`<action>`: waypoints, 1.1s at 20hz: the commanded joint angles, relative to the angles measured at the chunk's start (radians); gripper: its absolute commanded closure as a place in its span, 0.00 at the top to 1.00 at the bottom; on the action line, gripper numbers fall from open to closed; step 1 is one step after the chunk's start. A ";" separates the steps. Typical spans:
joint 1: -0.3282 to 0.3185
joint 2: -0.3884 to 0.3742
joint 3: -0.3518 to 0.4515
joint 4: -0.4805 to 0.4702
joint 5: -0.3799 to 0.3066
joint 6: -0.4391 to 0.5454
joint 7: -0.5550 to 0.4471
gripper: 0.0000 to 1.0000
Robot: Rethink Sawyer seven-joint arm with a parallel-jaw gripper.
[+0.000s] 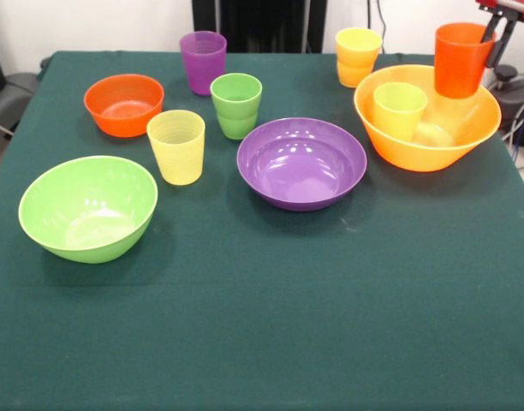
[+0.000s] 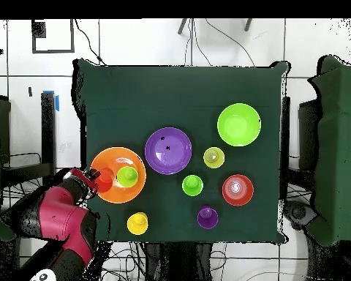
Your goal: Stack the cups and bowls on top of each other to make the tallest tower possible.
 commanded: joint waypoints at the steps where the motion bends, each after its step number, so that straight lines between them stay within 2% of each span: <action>1: 0.013 0.074 0.101 -0.046 0.034 0.000 0.233 0.00; 22: 0.014 0.077 0.115 -0.044 0.059 -0.014 0.225 0.00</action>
